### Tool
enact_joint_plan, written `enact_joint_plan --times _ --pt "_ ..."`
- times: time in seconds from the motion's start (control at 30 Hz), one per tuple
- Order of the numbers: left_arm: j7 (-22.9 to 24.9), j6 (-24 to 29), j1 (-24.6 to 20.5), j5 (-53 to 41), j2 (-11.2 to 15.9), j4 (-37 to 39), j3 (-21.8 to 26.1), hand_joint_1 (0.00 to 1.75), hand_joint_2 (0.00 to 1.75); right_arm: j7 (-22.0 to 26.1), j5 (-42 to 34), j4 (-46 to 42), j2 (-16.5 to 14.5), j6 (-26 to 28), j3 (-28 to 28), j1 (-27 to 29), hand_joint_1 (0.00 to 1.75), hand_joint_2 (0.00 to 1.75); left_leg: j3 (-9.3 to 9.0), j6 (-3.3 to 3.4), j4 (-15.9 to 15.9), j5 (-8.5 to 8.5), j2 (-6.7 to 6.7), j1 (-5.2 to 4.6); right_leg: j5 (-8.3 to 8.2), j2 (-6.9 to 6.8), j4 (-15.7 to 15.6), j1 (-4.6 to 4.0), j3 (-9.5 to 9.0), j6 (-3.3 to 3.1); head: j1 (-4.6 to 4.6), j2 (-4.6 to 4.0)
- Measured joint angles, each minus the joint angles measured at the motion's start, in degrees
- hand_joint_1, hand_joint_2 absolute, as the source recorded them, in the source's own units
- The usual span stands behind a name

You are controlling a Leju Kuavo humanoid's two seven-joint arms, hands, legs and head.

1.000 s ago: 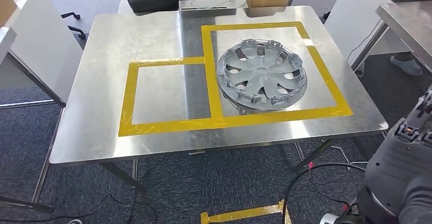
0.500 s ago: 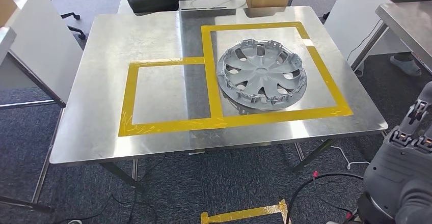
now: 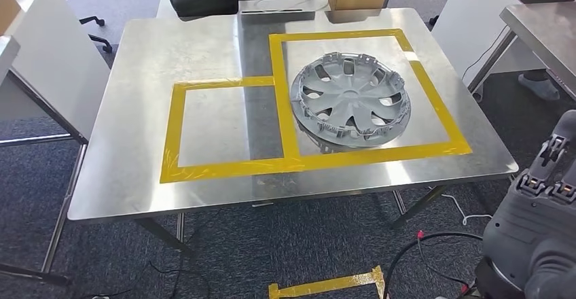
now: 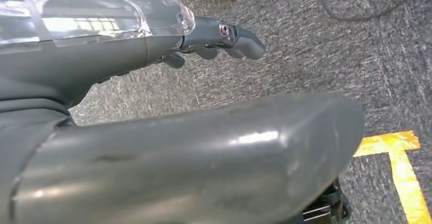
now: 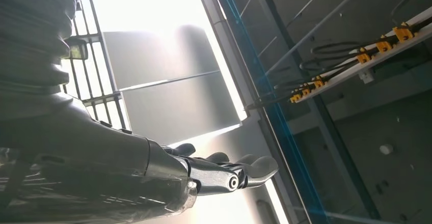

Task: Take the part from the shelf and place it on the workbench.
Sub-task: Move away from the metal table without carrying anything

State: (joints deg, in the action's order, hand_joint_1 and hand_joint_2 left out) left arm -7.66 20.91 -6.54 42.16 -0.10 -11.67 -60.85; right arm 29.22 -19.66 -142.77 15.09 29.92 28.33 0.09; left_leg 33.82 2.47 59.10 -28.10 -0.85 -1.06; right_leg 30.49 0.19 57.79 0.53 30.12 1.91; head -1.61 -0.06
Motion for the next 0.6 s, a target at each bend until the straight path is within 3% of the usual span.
enact_joint_plan --times 0.07,0.13,0.17,0.2,0.23,0.33,0.4,0.47,0.53,0.6 --pt "0.2 -0.1 0.0 -0.1 0.0 0.0 0.0 0.00 0.00 0.0 0.0 0.0 0.0 -0.1 0.0 0.1 0.00 1.75 -0.09 0.27 -0.3 0.24 0.12 0.35 3.16 0.01 4.1 0.00 1.45 0.32 -0.42 0.01" --pt "0.4 -0.3 0.0 -0.2 0.0 0.0 0.0 0.00 0.00 0.0 -0.1 0.0 0.0 -0.1 0.0 0.2 0.00 1.75 -0.03 0.33 -0.3 0.29 0.17 0.38 7.18 0.00 11.7 0.04 4.37 0.59 -0.86 0.01" --pt "0.5 -0.4 0.0 -0.2 0.0 0.0 0.0 0.00 0.00 0.0 -0.1 0.0 0.0 -0.1 0.0 0.3 0.00 1.75 0.00 0.30 -0.3 0.32 0.19 0.37 8.20 0.00 14.6 0.04 5.47 0.64 -0.94 0.01" --pt "0.6 -0.5 0.0 -0.3 0.0 0.0 0.0 0.00 0.00 0.0 -0.1 0.0 0.0 -0.1 0.0 0.5 0.00 1.75 0.02 0.26 -0.3 0.37 0.18 0.36 8.04 0.00 15.8 0.03 5.76 0.59 -0.98 0.01" --pt "0.8 -0.6 0.0 -0.4 0.0 0.0 0.0 0.00 0.00 0.0 0.0 0.0 0.0 -0.1 0.0 0.6 0.00 1.75 0.03 0.17 -0.3 0.45 0.11 0.34 6.67 0.00 14.5 0.01 4.97 0.42 -1.03 0.01" --pt "1.4 -0.9 0.0 -1.1 0.0 0.0 0.0 0.00 0.00 0.0 0.1 0.0 0.0 -0.1 0.0 0.8 0.00 1.75 0.12 -0.36 -0.2 0.82 -0.23 0.29 1.27 0.09 3.0 -0.26 -0.84 -0.67 -1.09 0.01" --pt "2.0 -1.0 0.0 -1.5 -0.1 0.0 0.0 0.00 0.00 0.0 0.3 0.0 0.0 -0.1 0.0 0.9 0.00 1.75 0.31 -1.02 -0.2 1.26 -0.40 0.39 0.30 0.15 -1.1 -0.61 -2.70 -1.24 -1.02 0.01" --pt "2.3 -1.1 0.1 -1.9 -0.2 0.0 0.0 0.00 0.00 -0.2 0.5 0.0 0.0 0.0 0.0 1.0 0.00 1.75 0.45 -1.80 -0.3 1.64 -0.48 0.55 -0.22 0.05 -1.6 -0.77 -2.61 -1.66 -1.04 0.01" --pt "2.3 -1.2 0.1 -2.0 -0.3 0.0 -0.1 0.00 0.00 -0.4 0.6 0.0 0.0 0.0 0.0 1.0 0.00 1.75 0.94 -2.54 0.9 -0.09 -0.02 0.63 -1.20 -0.27 -2.2 -0.55 -2.24 -2.37 -0.88 0.01" --pt "2.3 -1.2 0.1 -2.0 -0.3 0.0 -0.1 0.00 0.00 -0.4 0.7 0.0 0.0 0.0 0.0 1.0 0.00 1.75 2.51 -3.27 5.8 -4.80 0.58 0.95 -2.23 -0.52 -2.5 -0.33 -1.32 -2.85 -0.21 0.01"
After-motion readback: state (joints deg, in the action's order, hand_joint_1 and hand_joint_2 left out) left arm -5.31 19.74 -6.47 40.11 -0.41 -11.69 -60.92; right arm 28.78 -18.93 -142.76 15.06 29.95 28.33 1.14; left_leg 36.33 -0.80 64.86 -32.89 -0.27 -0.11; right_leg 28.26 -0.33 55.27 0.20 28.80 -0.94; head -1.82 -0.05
